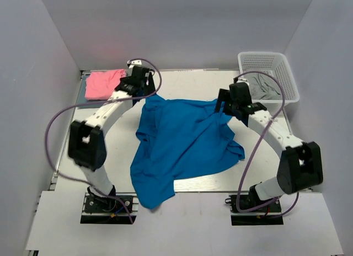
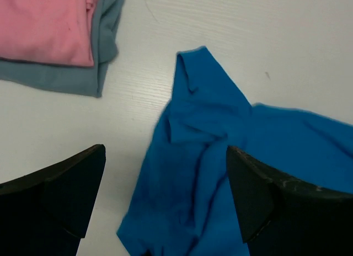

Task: Fold and stack the t-shirts
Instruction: Flatten out the tshirt

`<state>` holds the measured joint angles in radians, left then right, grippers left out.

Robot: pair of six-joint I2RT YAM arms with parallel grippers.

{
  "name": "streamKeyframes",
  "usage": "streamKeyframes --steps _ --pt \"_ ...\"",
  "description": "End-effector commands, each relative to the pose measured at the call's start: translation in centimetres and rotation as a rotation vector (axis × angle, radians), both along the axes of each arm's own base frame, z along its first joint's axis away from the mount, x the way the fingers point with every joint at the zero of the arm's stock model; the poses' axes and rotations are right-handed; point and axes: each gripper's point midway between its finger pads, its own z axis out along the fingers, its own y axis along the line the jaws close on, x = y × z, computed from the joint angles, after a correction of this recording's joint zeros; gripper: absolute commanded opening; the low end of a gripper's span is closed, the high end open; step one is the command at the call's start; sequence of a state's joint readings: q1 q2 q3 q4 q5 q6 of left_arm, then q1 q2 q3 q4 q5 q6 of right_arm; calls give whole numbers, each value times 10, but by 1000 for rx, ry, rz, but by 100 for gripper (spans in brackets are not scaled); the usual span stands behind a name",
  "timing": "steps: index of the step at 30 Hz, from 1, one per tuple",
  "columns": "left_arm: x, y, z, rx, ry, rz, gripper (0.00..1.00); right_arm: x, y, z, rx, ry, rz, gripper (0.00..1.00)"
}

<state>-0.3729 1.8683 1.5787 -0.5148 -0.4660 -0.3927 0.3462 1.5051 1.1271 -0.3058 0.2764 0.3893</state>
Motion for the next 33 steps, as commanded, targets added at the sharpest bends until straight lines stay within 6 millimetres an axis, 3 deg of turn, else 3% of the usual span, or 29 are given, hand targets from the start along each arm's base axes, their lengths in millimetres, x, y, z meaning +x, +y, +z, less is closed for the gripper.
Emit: streamKeyframes --steps 1,2,4,5,6,10,15,20,21,22,23,24,25,26,27,28,30,31,32,33 --pt "-44 -19 37 -176 -68 -92 100 -26 9 -4 89 9 55 90" --pt "-64 -16 7 -179 -8 -100 100 -42 17 -21 127 65 95 90" --pt "-88 -26 -1 -308 9 -95 100 -62 31 -32 218 107 127 90" --pt "-105 -31 -26 -328 50 -133 100 -75 49 -32 318 104 202 90" --pt "-115 -35 -34 -377 73 -127 100 -87 49 -48 338 145 202 90" --pt "-163 -60 -69 -480 157 -264 100 -105 53 -61 360 184 212 90" --pt "-178 -57 -105 -458 247 -238 100 -109 51 -82 335 254 176 90" --pt "-165 -57 -130 -398 307 -195 100 -101 50 -103 302 299 140 90" --pt "-161 -51 -135 -384 316 -170 100 -98 46 -116 276 319 107 90" --pt "-151 -53 -131 -374 307 -160 100 -90 47 -112 276 305 103 90" --pt "-142 -41 -135 -337 303 -110 100 -82 49 -107 278 293 98 90" --pt "-140 -31 -152 -291 354 -67 100 -81 48 -118 260 325 88 90" --pt "-120 -31 -145 -262 321 -41 100 -64 52 -106 262 285 84 90" --pt "-110 -22 -148 -212 311 11 100 -59 53 -108 253 284 79 90" --pt "-96 -26 -157 -190 339 23 100 -54 53 -112 247 286 80 90" --pt "-87 -21 -162 -175 349 47 100 -39 57 -104 255 261 82 90" --pt "-69 -17 -168 -165 366 67 100 -26 51 -101 207 241 64 90" --pt "-48 -15 -169 -171 361 86 100 -12 45 -100 166 230 25 90" --pt "-39 -19 -169 -183 372 48 100 -7 45 -96 158 222 18 90" --pt "-16 -24 -151 -214 325 42 100 -3 44 -95 136 214 36 90"
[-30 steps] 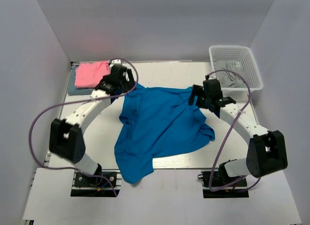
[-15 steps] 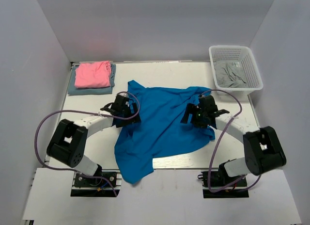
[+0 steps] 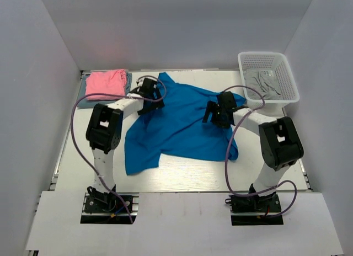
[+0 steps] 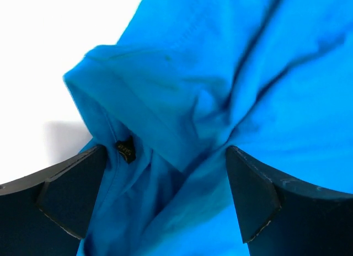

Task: Fold and stack the t-shirts
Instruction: Flatten out the tshirt

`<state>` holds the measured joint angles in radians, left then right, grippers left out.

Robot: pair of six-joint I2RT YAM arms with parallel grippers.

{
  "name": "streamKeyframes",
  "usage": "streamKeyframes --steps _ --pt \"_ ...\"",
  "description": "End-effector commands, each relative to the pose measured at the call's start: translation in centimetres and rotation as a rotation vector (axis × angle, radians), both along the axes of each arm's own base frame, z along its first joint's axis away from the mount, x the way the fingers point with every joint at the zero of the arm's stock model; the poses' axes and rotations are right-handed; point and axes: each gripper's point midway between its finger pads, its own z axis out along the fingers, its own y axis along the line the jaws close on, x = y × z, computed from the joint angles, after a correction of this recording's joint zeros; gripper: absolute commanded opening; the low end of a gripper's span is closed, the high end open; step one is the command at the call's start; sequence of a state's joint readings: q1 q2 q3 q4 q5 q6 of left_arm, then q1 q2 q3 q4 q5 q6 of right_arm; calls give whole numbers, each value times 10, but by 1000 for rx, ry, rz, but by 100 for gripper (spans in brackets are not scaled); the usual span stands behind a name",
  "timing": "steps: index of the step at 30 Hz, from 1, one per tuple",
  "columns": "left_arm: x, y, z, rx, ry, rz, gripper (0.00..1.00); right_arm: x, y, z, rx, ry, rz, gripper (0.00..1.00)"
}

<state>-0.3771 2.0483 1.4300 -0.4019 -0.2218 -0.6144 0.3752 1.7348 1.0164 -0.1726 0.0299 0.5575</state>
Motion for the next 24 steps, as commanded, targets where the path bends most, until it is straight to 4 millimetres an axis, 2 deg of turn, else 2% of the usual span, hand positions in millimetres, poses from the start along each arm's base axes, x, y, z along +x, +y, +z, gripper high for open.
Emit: streamKeyframes --steps 1,2,5,6,7,8,9,10,11,12,13,14,15,16,17,18,19,20,21,22,23,24 --pt "13 19 -15 19 95 8 100 36 -11 25 -86 -83 -34 90" --pt "28 19 1 6 54 -4 100 39 -14 30 -100 -95 -26 90" --pt "35 12 37 -34 -20 -35 100 43 -16 58 -108 -158 -30 90" --pt "28 12 42 -41 -26 -52 100 39 -17 68 -97 -179 -28 90" --pt "23 13 75 -58 -84 -53 100 31 -20 63 -103 -167 -26 90" --pt "20 14 89 -69 -124 -54 100 26 -21 83 -83 -208 -32 90" --pt "2 21 85 -65 -104 -37 100 20 -20 85 -69 -207 -17 90" --pt "-8 34 121 -57 -176 14 100 10 -21 80 -68 -193 -10 90" --pt "-23 44 128 -48 -180 55 100 -4 -25 79 -55 -175 -26 90" --pt "-50 58 112 -25 -140 101 100 -21 -31 74 -53 -153 -30 90" --pt "-65 74 115 -20 -160 208 100 -30 -31 71 -45 -142 -30 90" --pt "-82 82 116 -26 -166 254 100 -39 -32 79 -7 -149 -69 90" --pt "-116 94 112 -34 -159 287 100 -62 -41 60 -16 -102 -87 90" --pt "-132 97 109 -74 -156 339 100 -65 -45 68 -2 -133 -108 90" --pt "-157 105 86 -64 -107 360 100 -69 -46 67 13 -127 -129 90" --pt "-173 106 80 -79 -80 366 100 -79 -50 69 21 -137 -132 90" --pt "-183 108 86 -112 -107 390 100 -81 -51 70 22 -142 -138 90" --pt "-195 108 79 -123 -81 391 100 -82 -52 72 24 -147 -140 90" --pt "-220 114 60 -101 3 406 100 -87 -54 77 26 -159 -139 90" --pt "-230 112 58 -136 13 425 100 -88 -55 79 24 -165 -138 90" --pt "-246 113 40 -133 62 430 100 -89 -56 78 20 -166 -136 90" --pt "-254 110 34 -159 82 425 100 -92 -57 79 17 -169 -130 90"
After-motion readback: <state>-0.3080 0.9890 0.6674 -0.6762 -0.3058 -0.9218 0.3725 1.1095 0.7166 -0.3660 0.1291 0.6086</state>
